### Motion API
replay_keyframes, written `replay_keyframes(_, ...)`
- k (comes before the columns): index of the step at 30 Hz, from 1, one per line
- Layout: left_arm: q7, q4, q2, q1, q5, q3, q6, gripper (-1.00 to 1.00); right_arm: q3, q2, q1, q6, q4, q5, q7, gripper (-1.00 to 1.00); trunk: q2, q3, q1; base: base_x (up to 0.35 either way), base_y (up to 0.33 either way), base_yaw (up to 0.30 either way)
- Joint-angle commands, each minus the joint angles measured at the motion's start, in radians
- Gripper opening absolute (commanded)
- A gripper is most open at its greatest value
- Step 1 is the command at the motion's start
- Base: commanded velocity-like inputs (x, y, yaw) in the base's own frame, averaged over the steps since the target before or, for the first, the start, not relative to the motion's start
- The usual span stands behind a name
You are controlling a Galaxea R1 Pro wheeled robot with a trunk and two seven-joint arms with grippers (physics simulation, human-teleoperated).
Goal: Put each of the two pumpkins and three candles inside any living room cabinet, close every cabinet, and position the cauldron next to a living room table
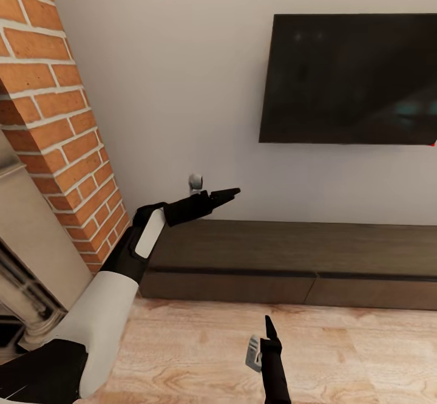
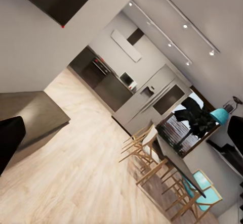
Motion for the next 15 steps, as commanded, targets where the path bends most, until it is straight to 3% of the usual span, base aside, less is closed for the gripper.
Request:
replay_keyframes(1, 0.0, 0.0, -0.001, 0.0, 0.0, 0.0, 0.0, 1.0, 0.0, 0.0, 0.0, 0.0, 0.002, 0.002, 0.0, 1.0, 0.0, 0.0, 0.0, 0.307, 0.0, 0.0)
replay_keyframes(11, -0.001, 0.0, -0.001, 0.0, 0.0, -0.001, -0.003, 1.0, 0.001, -0.001, 0.0, -0.002, 0.028, 0.011, 0.0, 1.0, 0.0, 0.0, 0.0, 0.326, 0.0, 0.0)
replay_keyframes(15, -0.002, 0.0, -0.001, 0.001, 0.0, -0.001, -0.015, 1.0, 0.004, -0.002, 0.0, -0.003, 0.029, 0.013, 0.0, 1.0, 0.0, 0.0, 0.0, 0.105, 0.0, 0.0)
